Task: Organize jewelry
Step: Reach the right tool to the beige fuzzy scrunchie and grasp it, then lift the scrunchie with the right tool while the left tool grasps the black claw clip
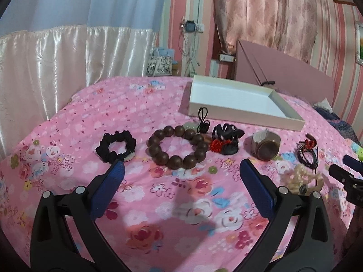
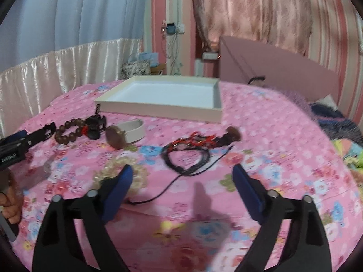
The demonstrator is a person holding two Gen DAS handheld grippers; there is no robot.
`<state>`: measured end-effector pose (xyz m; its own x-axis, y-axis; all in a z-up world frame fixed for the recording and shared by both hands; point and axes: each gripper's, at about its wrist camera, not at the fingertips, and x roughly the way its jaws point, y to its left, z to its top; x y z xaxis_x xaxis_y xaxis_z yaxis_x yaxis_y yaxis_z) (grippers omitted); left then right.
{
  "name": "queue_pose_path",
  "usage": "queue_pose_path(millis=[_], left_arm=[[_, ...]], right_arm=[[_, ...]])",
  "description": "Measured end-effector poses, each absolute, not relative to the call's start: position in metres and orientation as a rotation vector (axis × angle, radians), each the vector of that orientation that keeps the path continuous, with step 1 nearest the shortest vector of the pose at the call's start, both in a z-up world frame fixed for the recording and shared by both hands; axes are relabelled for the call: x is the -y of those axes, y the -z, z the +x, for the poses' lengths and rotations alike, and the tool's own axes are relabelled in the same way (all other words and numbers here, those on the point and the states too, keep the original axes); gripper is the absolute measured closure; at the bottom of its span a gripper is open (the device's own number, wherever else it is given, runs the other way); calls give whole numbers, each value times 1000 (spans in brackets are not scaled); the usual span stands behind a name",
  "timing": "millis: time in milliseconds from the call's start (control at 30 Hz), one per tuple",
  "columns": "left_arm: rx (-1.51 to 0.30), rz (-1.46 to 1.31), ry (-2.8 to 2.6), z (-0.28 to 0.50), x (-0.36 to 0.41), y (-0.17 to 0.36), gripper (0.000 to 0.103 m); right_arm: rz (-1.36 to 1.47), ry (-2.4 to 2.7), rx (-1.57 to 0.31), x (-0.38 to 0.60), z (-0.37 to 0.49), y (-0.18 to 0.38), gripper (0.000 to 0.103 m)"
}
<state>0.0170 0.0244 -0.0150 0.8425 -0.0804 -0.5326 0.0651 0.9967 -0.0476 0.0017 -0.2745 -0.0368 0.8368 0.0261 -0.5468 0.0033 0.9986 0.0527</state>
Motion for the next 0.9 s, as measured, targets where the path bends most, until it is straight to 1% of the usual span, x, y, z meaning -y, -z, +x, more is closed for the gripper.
queue_pose_path(millis=[67, 133, 200, 333, 367, 400, 433, 467, 500, 567, 733, 900], left_arm=[[-567, -12, 74, 19, -28, 16, 3], [-571, 17, 66, 21, -30, 16, 3], [-571, 47, 53, 23, -35, 16, 3], [-600, 35, 22, 33, -57, 18, 3], [-608, 33, 11, 35, -61, 19, 3], [-616, 23, -15, 38, -70, 20, 3], [-624, 6, -18, 40, -76, 20, 3], [-635, -20, -14, 42, -83, 21, 3], [-649, -47, -11, 46, -88, 22, 3], [-656, -43, -3, 50, -87, 23, 3], [-618, 1, 43, 52, -63, 11, 3], [-609, 47, 107, 60, -25, 9, 3]], right_arm=[[64, -35, -612, 269, 8, 40, 26], [62, -50, -647, 263, 15, 43, 28], [64, -68, -678, 259, 21, 47, 34], [51, -99, -745, 248, 33, 56, 39], [48, -118, -762, 245, 36, 58, 45], [42, -133, -779, 243, 40, 60, 58], [34, -143, -802, 240, 44, 63, 64], [35, -146, -813, 240, 46, 64, 76], [47, -154, -814, 240, 49, 63, 84], [58, -161, -807, 241, 51, 61, 91], [64, -159, -745, 250, 57, 43, 93], [68, -142, -708, 261, 64, 32, 93]])
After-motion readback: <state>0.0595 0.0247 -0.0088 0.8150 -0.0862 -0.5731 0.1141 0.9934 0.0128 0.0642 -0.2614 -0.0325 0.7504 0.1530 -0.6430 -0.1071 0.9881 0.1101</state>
